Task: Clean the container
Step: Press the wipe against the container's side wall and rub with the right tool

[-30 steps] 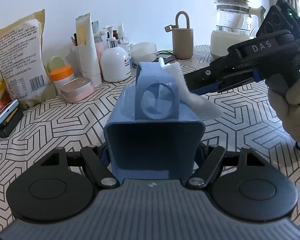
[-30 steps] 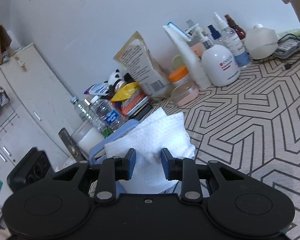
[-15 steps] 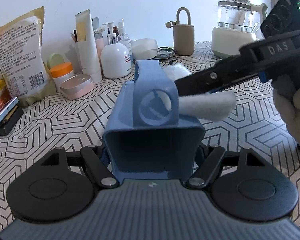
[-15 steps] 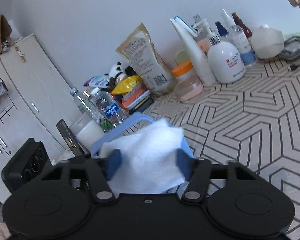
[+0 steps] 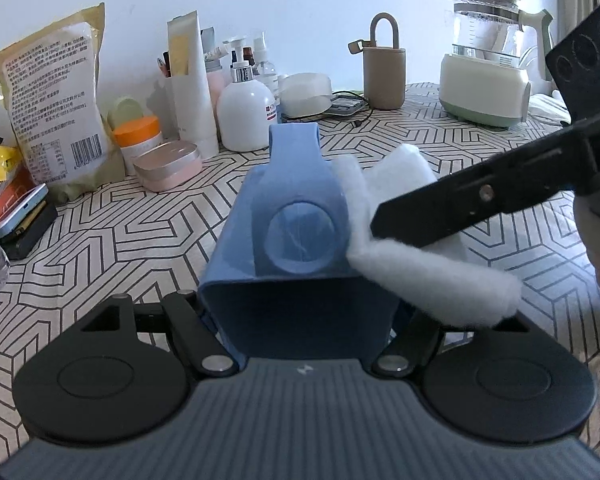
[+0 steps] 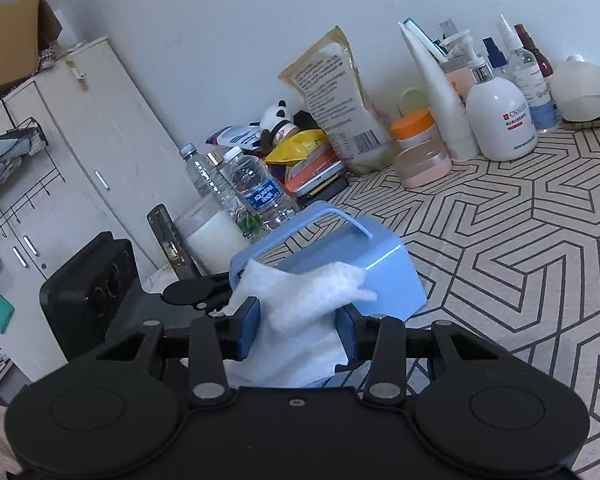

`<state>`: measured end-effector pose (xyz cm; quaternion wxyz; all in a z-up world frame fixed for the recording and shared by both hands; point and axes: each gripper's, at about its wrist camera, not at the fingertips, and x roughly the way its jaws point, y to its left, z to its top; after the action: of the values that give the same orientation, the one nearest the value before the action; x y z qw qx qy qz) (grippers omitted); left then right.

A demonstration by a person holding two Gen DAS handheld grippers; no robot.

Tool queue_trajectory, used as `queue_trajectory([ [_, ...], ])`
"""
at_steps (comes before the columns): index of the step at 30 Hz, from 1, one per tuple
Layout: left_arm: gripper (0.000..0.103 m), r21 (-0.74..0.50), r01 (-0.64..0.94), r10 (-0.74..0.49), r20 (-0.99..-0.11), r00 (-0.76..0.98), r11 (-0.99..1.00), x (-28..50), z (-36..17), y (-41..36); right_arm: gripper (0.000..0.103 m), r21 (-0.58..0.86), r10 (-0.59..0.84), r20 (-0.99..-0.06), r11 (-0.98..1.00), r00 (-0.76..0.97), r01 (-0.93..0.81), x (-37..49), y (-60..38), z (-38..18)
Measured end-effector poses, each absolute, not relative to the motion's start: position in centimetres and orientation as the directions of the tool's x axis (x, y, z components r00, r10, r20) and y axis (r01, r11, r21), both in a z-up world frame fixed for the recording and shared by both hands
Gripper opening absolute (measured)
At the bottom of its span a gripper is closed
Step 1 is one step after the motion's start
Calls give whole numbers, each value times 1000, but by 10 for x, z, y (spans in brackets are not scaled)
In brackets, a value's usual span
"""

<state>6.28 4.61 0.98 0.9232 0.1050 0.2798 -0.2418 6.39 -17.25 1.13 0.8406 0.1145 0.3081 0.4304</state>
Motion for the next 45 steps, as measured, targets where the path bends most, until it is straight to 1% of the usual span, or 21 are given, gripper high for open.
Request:
queue_trajectory([
  [4, 73, 115, 497, -359, -556, 750, 860, 57, 10, 40, 47, 464, 791, -416, 608, 448, -644, 64, -175, 11],
  [14, 73, 119, 502, -361, -557, 748, 857, 56, 11, 40, 47, 463, 781, -412, 623, 469, -631, 64, -175, 10],
  [26, 73, 119, 518, -375, -557, 741, 847, 53, 11, 39, 50, 512, 757, -400, 652, 517, -559, 75, -187, 6],
  [35, 73, 85, 504, -376, -563, 737, 860, 57, 11, 43, 51, 446, 773, -406, 634, 488, -633, 60, -172, 10],
  [39, 73, 102, 504, -369, -560, 742, 857, 56, 11, 41, 51, 462, 774, -405, 633, 487, -621, 63, -175, 9],
  [45, 73, 108, 506, -368, -559, 742, 856, 55, 11, 40, 51, 449, 762, -406, 647, 505, -616, 63, -175, 9],
])
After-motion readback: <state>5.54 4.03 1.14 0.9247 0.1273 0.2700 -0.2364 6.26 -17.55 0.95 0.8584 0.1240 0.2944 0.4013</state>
